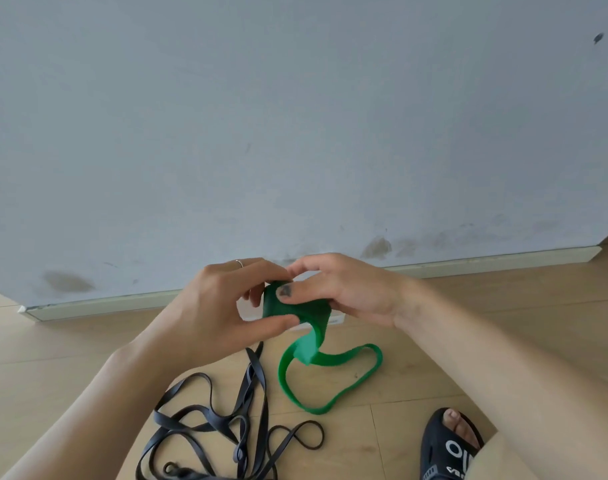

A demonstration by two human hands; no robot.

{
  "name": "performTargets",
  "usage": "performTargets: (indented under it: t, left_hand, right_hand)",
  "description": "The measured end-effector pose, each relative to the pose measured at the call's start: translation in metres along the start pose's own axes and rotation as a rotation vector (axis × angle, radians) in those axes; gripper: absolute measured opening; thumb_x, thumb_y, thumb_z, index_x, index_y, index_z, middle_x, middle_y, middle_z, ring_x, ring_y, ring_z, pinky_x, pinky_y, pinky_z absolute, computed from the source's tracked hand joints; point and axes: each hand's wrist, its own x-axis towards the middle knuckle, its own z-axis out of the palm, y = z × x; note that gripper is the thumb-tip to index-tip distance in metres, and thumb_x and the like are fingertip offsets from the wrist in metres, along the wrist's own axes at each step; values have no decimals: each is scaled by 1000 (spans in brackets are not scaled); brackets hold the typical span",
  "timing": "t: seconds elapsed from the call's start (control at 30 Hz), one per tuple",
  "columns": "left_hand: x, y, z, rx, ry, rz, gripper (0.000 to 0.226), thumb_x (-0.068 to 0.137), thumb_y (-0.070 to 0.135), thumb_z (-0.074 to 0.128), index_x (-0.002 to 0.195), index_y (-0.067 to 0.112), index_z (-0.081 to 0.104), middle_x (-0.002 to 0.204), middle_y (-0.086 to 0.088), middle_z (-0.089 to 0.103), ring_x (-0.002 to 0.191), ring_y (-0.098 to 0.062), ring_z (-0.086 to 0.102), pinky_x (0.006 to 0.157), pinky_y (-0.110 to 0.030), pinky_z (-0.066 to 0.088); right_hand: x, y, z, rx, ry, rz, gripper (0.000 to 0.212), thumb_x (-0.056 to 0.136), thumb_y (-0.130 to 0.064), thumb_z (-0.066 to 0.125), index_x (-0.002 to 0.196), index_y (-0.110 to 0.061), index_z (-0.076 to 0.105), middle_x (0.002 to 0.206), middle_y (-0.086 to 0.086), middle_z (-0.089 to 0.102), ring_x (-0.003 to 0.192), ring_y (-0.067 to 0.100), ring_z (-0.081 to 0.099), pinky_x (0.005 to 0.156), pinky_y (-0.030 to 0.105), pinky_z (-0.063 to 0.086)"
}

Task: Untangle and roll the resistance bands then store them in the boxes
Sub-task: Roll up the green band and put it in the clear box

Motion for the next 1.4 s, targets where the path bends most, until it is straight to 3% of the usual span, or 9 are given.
performTargets:
  t: [0.13, 0.33, 0.53, 0.7, 0.87, 0.93, 1.07, 1.23, 1.4]
  left_hand:
    - [4, 9, 7, 61, -62, 64, 38, 84, 52, 71, 112, 26, 70, 87, 19, 57, 77, -6, 51, 69, -17, 43]
    - [-1, 0, 3, -56, -17, 19, 28, 88, 49, 71, 110, 31, 68, 88, 16, 62, 75, -13, 55, 70, -32, 49]
    - [2, 4, 3, 77, -29, 13, 35, 80, 61, 69, 104, 35, 67, 86, 25, 58, 82, 0, 51, 79, -13, 37]
    - [2, -1, 0, 54, -22, 40, 29, 85, 54, 70, 99, 29, 69, 83, 25, 56, 82, 1, 50, 74, -12, 37]
    - [5, -5, -5, -79, 35, 4, 27, 83, 49, 74, 97, 27, 70, 81, 23, 57, 77, -7, 49, 70, -11, 37]
    - [5, -5, -6, -107, 68, 2, 26, 82, 48, 74, 97, 27, 70, 81, 21, 58, 75, -7, 49, 70, -11, 37]
    - [2, -4, -3, -166, 70, -34, 26, 81, 47, 74, 98, 28, 70, 84, 13, 62, 77, -11, 52, 71, -15, 41]
    - [-4, -5, -4, -134, 29, -48, 33, 82, 50, 76, 107, 31, 68, 89, 17, 64, 82, -14, 57, 74, -16, 44]
    - [-1, 7, 4, 114, -70, 62, 41, 84, 60, 68, 111, 30, 69, 88, 18, 61, 80, 0, 50, 78, -10, 38]
  right_hand:
    - [3, 3, 13, -127, 117, -20, 41, 85, -34, 85, 114, -10, 69, 71, -14, 69, 71, 7, 65, 74, 27, 49]
    - [-4, -3, 2, -56, -82, 15, 47, 94, -42, 69, 127, -8, 68, 119, 14, 74, 104, 19, 69, 98, 38, 47]
    - [0, 3, 8, -73, 56, 4, 36, 89, -40, 80, 115, -15, 72, 96, 2, 79, 88, 13, 74, 81, 28, 53]
    - [-5, -2, 6, -226, 36, -25, 39, 90, -49, 76, 116, -21, 67, 78, -2, 73, 73, 11, 68, 78, 29, 50]
    - [-8, -6, -2, -108, 140, -136, 34, 88, -34, 81, 113, -16, 67, 64, -3, 65, 57, 11, 60, 54, 21, 47]
    - [-6, -5, -1, -81, 147, -126, 35, 88, -38, 81, 113, -17, 67, 70, 3, 68, 60, 11, 60, 57, 22, 47]
    - [2, 5, 8, 44, -32, 13, 63, 85, -54, 76, 125, -8, 64, 114, 20, 72, 100, 28, 63, 88, 40, 45]
    - [3, 3, 8, 157, -97, -8, 31, 94, -31, 75, 116, -10, 71, 105, 5, 76, 97, 17, 72, 90, 29, 55]
    - [6, 8, 21, -134, 73, 1, 43, 82, -44, 86, 109, -14, 70, 74, -16, 69, 70, 2, 66, 70, 23, 48]
